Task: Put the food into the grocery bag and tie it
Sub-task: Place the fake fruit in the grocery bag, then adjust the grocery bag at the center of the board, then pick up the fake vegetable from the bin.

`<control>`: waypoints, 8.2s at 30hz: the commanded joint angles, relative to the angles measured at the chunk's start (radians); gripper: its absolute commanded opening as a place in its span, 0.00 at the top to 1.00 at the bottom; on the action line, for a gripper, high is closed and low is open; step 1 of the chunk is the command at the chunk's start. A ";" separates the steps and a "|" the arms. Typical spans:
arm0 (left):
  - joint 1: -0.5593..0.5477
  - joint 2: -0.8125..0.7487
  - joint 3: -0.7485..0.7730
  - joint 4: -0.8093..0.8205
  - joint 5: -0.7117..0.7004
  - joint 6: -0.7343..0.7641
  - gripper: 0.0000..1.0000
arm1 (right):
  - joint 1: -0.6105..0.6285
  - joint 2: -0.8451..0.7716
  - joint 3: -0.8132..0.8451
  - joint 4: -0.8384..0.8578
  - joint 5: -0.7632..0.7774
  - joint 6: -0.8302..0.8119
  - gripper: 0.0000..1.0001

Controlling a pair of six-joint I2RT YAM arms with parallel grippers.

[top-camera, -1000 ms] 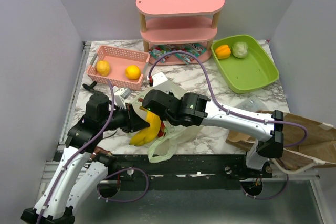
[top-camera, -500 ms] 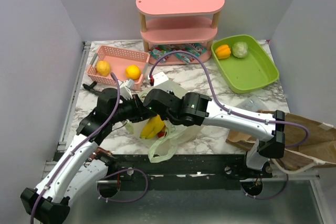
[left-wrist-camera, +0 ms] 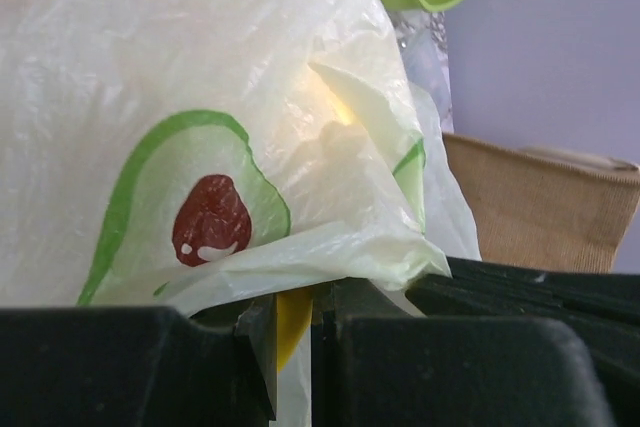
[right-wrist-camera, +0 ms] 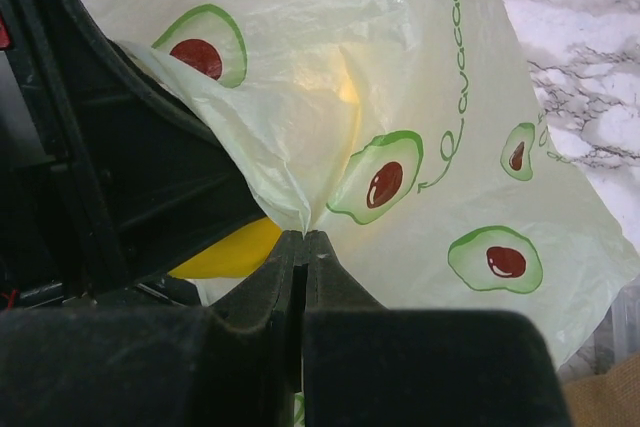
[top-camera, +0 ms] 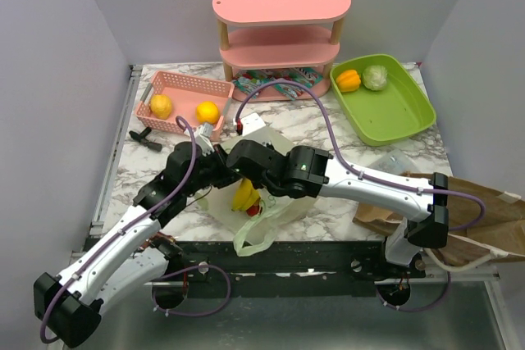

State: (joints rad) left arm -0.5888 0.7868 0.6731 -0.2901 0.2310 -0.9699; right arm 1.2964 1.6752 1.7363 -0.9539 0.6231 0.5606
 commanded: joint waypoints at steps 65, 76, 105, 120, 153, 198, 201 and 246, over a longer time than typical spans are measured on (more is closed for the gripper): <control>-0.033 -0.130 0.222 -0.570 -0.542 0.536 0.09 | 0.001 -0.083 -0.077 0.021 0.063 0.002 0.99; 0.128 0.004 0.194 -0.364 -0.338 0.618 0.52 | -0.001 -0.059 -0.074 -0.001 0.101 0.008 0.99; 0.173 -0.291 0.216 -0.600 -0.446 0.502 1.00 | -0.284 0.291 0.403 0.142 -0.024 -0.338 0.99; 0.172 -0.442 0.208 -0.599 -0.394 0.467 1.00 | -0.284 0.292 0.393 0.338 -0.181 -0.529 0.99; 0.175 -0.461 0.074 -0.440 -0.239 0.514 1.00 | -0.605 0.141 0.354 0.154 -0.089 -0.059 0.00; 0.225 -0.442 0.069 -0.431 -0.231 0.520 1.00 | -1.198 0.508 0.110 0.551 -0.430 0.604 0.08; 0.227 -0.437 0.069 -0.432 -0.232 0.520 1.00 | -1.189 0.541 0.117 0.560 -0.385 0.634 0.07; 0.234 -0.411 0.069 -0.434 -0.232 0.522 1.00 | -1.217 0.698 0.047 0.694 -0.237 0.671 0.89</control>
State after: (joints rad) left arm -0.3611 0.3706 0.7494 -0.7414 -0.0208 -0.4599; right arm 0.0849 2.3585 1.8614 -0.1860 0.3515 1.2808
